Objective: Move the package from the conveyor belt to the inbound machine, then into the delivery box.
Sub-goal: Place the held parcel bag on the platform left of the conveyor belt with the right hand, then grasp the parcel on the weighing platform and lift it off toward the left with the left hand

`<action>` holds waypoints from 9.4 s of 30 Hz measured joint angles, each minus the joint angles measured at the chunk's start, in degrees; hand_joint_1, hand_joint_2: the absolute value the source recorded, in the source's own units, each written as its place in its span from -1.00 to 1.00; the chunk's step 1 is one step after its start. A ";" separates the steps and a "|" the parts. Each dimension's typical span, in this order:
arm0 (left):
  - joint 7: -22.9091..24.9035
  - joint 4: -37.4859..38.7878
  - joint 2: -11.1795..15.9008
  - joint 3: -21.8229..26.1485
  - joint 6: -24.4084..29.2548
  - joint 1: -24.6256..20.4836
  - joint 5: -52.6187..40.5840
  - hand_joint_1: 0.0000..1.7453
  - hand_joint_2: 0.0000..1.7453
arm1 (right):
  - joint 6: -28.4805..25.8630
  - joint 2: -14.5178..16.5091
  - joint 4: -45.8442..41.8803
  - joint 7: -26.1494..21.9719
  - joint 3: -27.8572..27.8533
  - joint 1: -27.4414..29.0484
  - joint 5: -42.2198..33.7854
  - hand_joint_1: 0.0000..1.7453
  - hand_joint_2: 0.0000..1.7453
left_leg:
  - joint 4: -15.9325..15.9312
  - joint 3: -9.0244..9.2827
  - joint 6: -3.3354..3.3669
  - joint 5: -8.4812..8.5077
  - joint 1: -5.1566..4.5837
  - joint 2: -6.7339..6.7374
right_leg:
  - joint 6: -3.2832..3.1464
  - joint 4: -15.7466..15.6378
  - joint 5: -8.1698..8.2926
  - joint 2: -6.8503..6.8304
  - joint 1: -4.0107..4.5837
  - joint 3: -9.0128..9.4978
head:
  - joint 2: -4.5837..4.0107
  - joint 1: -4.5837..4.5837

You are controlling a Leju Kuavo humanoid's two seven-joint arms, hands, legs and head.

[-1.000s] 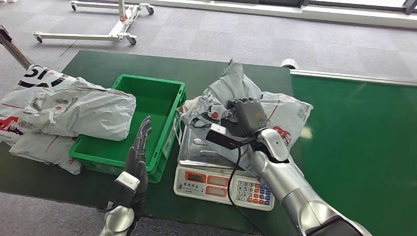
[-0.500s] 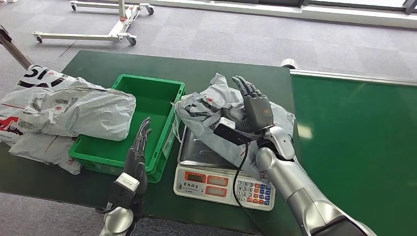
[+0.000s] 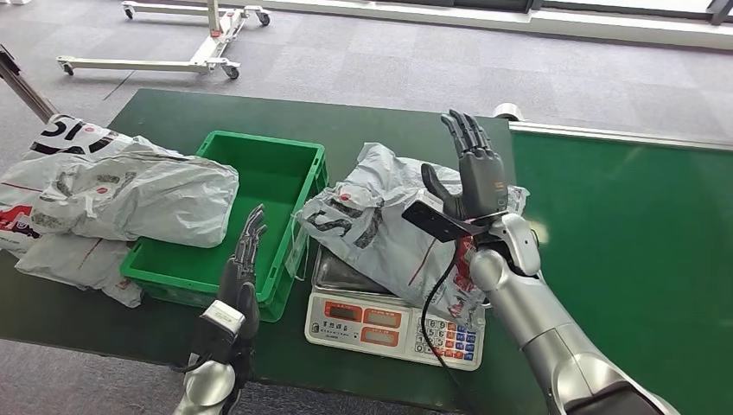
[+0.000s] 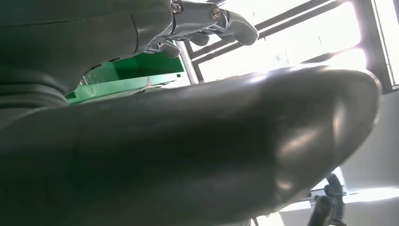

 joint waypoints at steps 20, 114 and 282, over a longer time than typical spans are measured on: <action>1.93 4.12 0.42 -0.20 4.11 -5.75 -7.53 -1.00 -1.00 | -5.39 -9.14 -19.46 -3.73 -17.97 11.34 -9.45 -1.00 -1.00 | 0.06 -0.13 0.03 0.00 -0.05 -0.30 | 0.10 -0.04 0.04 -0.27 -0.05 -0.04 | 0.01 0.00; 20.24 62.23 -0.10 -11.94 13.02 -47.17 -49.41 -1.00 -1.00 | -1.51 1.62 -21.93 -11.85 -31.43 26.73 -12.39 -1.00 -1.00 | 0.03 -0.17 0.08 0.10 -0.06 -0.02 | 0.04 0.04 0.17 0.01 -0.04 -0.12 | 0.01 0.01; 22.71 66.52 -1.91 -20.46 -2.99 -49.00 -57.46 -1.00 1.00 | 1.60 4.14 -12.21 -13.41 -31.12 23.46 -16.46 -1.00 -1.00 | 0.02 0.22 0.14 0.12 -0.07 -0.23 | 0.07 0.03 0.15 -0.20 -0.11 0.41 | 0.01 0.00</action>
